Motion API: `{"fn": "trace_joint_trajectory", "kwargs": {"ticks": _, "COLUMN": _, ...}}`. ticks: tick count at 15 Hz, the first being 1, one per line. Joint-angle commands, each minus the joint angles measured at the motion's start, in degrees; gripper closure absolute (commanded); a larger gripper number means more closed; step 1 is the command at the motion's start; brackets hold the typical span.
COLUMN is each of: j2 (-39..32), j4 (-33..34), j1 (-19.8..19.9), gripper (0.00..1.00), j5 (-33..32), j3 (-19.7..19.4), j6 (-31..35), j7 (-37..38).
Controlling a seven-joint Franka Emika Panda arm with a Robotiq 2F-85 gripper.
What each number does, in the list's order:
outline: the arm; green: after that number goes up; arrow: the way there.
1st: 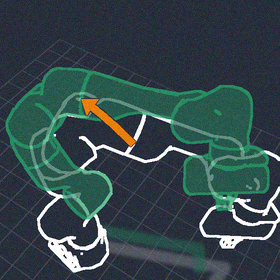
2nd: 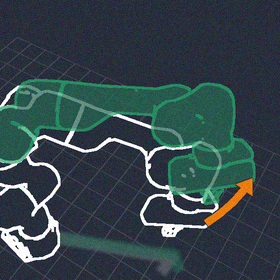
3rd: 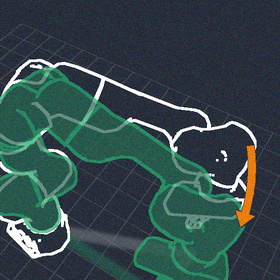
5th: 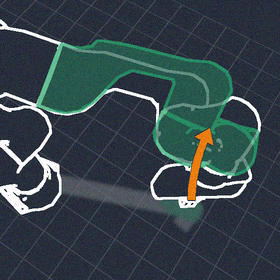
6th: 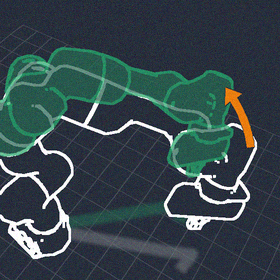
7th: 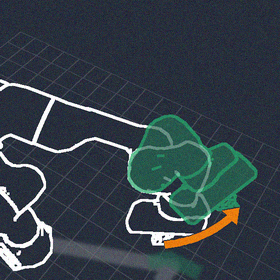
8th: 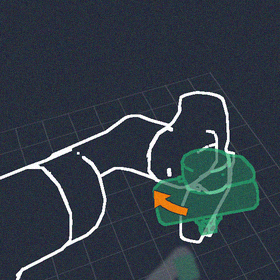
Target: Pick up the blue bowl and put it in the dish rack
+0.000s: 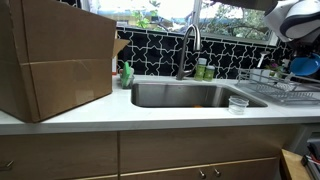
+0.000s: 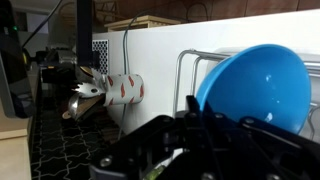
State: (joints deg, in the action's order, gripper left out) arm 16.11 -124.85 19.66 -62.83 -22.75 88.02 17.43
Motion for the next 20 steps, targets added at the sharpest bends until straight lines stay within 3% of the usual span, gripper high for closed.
{"fn": "trace_joint_trajectory", "kwargs": {"ticks": 1, "j2": -7.08, "j4": 3.74, "j1": 1.23, "gripper": 0.99, "j5": -0.12, "j3": -1.48, "j6": 4.23, "j7": 9.38}}
{"fn": "trace_joint_trajectory", "kwargs": {"ticks": 11, "j2": -20.08, "j4": 9.66, "j1": 2.16, "gripper": 0.99, "j5": -1.52, "j3": -0.75, "j6": 5.62, "j7": 17.04}}
{"fn": "trace_joint_trajectory", "kwargs": {"ticks": 20, "j2": -25.28, "j4": 8.24, "j1": 2.15, "gripper": 0.99, "j5": -1.27, "j3": 0.1, "j6": 5.36, "j7": 21.72}}
